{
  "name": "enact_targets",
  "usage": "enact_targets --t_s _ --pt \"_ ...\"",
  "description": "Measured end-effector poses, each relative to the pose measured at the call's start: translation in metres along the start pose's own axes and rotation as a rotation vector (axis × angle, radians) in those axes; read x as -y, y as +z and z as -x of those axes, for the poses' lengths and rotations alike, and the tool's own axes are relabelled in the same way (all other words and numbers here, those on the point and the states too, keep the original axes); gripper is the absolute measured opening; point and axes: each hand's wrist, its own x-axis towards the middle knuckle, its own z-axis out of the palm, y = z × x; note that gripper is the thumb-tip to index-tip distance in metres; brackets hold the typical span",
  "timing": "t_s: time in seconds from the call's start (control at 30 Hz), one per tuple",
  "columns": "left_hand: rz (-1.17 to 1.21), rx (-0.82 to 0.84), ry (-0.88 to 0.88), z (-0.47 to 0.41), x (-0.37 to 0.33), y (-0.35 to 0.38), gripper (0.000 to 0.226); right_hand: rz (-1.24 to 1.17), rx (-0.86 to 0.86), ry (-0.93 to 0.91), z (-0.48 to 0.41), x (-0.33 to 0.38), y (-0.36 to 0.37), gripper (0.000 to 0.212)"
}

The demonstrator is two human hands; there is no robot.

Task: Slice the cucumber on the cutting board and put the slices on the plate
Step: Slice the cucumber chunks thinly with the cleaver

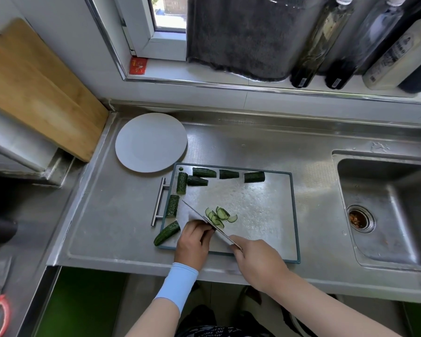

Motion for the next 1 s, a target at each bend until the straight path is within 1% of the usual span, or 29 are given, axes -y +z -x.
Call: enact_targets --t_s 0.17,0.4,0.53,0.63,0.7,0.77,0.87,1.0 --pt "0.002 0.003 -0.008 -0.001 -0.002 -0.002 0.015 0.011 -0.012 -0.007 0.014 -0.006 -0.002 0.025" --pt "-0.003 0.005 -0.022 -0.001 -0.001 0.000 0.013 0.013 -0.003 0.005 0.013 -0.006 -0.002 0.025" --pt "-0.006 -0.015 -0.008 0.000 0.001 0.001 0.004 0.007 0.015 0.017 0.006 -0.002 0.001 0.022" --pt "-0.024 0.005 -0.024 0.001 0.002 0.002 0.008 -0.004 0.027 0.042 -0.006 0.004 0.005 0.023" --pt "-0.022 0.016 -0.023 0.001 0.002 0.001 0.003 -0.014 0.037 0.048 -0.014 0.009 0.006 0.023" --pt "-0.016 0.019 -0.025 0.001 0.002 0.000 0.009 -0.013 0.046 0.047 -0.019 0.013 0.004 0.021" --pt "-0.022 0.029 -0.020 0.000 0.002 0.000 0.003 -0.018 0.052 0.050 -0.022 0.015 0.002 0.021" --pt "-0.022 0.034 -0.027 -0.001 -0.001 0.000 0.013 -0.015 0.044 0.029 -0.020 0.014 0.001 0.020"
